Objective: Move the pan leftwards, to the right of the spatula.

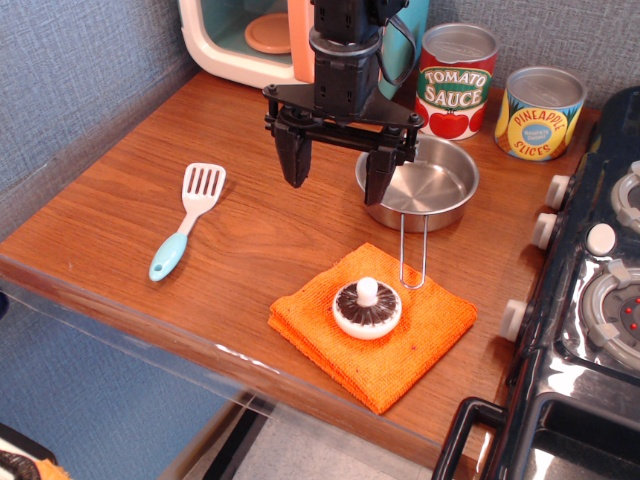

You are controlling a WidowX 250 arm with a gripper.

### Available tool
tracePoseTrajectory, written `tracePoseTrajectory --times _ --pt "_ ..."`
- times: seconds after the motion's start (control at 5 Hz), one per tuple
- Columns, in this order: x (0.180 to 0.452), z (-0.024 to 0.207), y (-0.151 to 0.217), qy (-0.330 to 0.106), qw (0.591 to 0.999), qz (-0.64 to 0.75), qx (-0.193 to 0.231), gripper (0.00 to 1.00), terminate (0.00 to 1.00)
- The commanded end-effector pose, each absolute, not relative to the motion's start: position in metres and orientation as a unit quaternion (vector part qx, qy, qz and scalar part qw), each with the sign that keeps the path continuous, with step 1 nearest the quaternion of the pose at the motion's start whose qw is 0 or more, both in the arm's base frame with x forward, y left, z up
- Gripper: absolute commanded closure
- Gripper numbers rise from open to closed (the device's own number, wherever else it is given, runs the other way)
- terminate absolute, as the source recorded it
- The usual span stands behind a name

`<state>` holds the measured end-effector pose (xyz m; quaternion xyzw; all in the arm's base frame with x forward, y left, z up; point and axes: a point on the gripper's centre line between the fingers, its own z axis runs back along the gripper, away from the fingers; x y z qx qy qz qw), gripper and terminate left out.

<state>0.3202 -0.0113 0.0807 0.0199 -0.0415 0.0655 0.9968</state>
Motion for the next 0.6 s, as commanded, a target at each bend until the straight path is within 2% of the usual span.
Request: tracePoseTrajectory --times 0.0,0.4 --pt "0.320 0.081 -0.011 -0.041 0.997 0.066 0.020 0.00 0.00" --pt "0.358 0.068 -0.003 -0.041 0.989 0.139 0.043 0.00 0.00"
